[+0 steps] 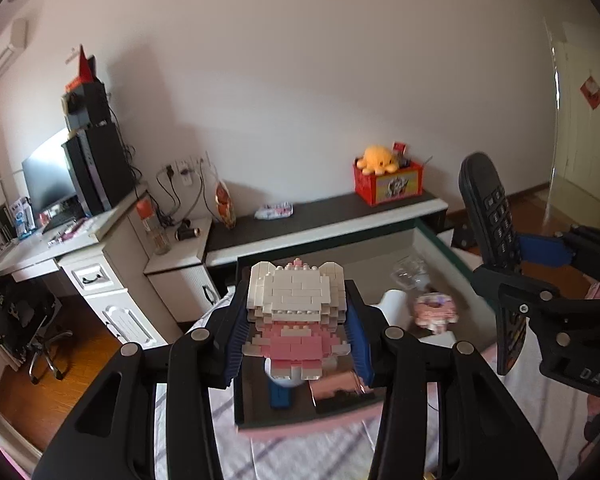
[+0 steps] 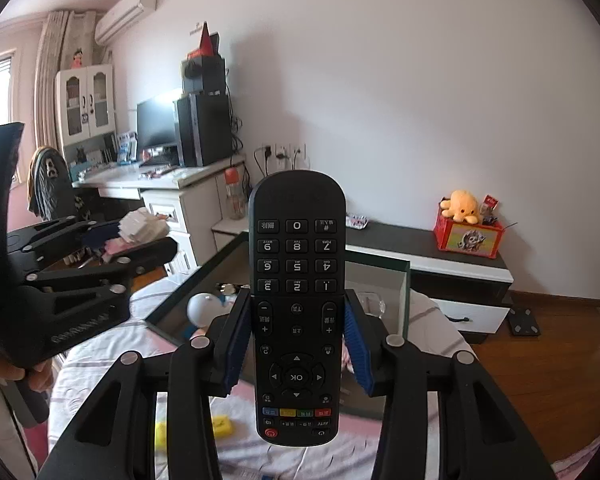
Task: Organize rigid objects
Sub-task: 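Carry the block figure with the left tool into the pink box while the right tool carries the remote there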
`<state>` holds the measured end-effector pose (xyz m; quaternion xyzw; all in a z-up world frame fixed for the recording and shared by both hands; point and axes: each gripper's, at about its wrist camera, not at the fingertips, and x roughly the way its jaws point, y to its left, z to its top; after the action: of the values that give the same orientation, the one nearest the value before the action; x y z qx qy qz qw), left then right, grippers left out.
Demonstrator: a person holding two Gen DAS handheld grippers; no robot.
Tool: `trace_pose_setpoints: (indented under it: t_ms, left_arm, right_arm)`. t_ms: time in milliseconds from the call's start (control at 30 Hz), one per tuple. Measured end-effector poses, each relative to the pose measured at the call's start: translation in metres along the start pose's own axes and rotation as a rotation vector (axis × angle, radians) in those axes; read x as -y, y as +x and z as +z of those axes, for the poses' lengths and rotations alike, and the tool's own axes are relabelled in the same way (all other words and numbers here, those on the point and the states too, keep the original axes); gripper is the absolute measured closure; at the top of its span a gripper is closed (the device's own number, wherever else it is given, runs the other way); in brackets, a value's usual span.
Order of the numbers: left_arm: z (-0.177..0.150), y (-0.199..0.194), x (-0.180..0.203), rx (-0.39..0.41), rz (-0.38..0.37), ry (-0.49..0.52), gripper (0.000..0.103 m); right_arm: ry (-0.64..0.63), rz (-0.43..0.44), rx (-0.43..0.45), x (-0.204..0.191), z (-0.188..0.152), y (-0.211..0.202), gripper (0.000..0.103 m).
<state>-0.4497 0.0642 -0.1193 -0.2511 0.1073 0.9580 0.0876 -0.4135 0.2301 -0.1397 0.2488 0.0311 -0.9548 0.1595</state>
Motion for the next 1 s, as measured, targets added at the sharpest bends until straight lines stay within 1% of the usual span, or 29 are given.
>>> trace_pose_setpoints:
  t_ms: [67,167,267,367,500,600,700,800,867,900,967,1000]
  left_arm:
    - [0.001,0.025,-0.004,-0.039,-0.008,-0.006,0.059]
    - [-0.001,0.052,-0.009,-0.08,0.004,-0.014,0.059]
    - [-0.008,0.07,-0.014,-0.109,-0.001,-0.039,0.059]
    - [-0.018,0.084,-0.015,-0.134,0.014,-0.059,0.059]
    - [-0.028,0.098,-0.011,-0.162,0.003,-0.061,0.059]
    - [-0.032,0.099,-0.009,-0.152,0.003,-0.072,0.058]
    - [-0.034,0.1,-0.009,-0.141,0.024,-0.072,0.058]
    - [-0.038,0.101,-0.011,-0.133,0.023,-0.088,0.052]
    - [-0.039,0.101,-0.012,-0.124,0.043,-0.095,0.045]
    - [-0.039,0.1,-0.012,-0.119,0.047,-0.1,0.043]
    - [-0.039,0.097,-0.014,-0.105,0.053,-0.107,0.03]
    - [-0.039,0.096,-0.013,-0.102,0.053,-0.105,0.028]
  right_arm:
    - [-0.001,0.007,-0.03,0.003,0.002,0.022,0.058]
    - [-0.003,0.009,-0.075,0.004,0.0,0.051,0.058]
    - [-0.008,0.013,-0.105,0.003,-0.002,0.072,0.058]
    - [-0.014,0.028,-0.124,0.001,-0.003,0.087,0.058]
    - [-0.03,0.023,-0.151,-0.006,-0.008,0.105,0.058]
    - [-0.024,0.013,-0.171,-0.004,-0.014,0.114,0.058]
    - [-0.026,-0.027,-0.192,0.002,-0.022,0.121,0.058]
    - [-0.013,-0.056,-0.194,0.008,-0.025,0.122,0.058]
    - [0.009,-0.061,-0.189,0.014,-0.026,0.12,0.058]
    - [0.012,-0.077,-0.183,0.016,-0.027,0.119,0.058]
    - [0.02,-0.087,-0.177,0.019,-0.028,0.118,0.058]
    - [0.027,-0.091,-0.171,0.022,-0.028,0.117,0.058]
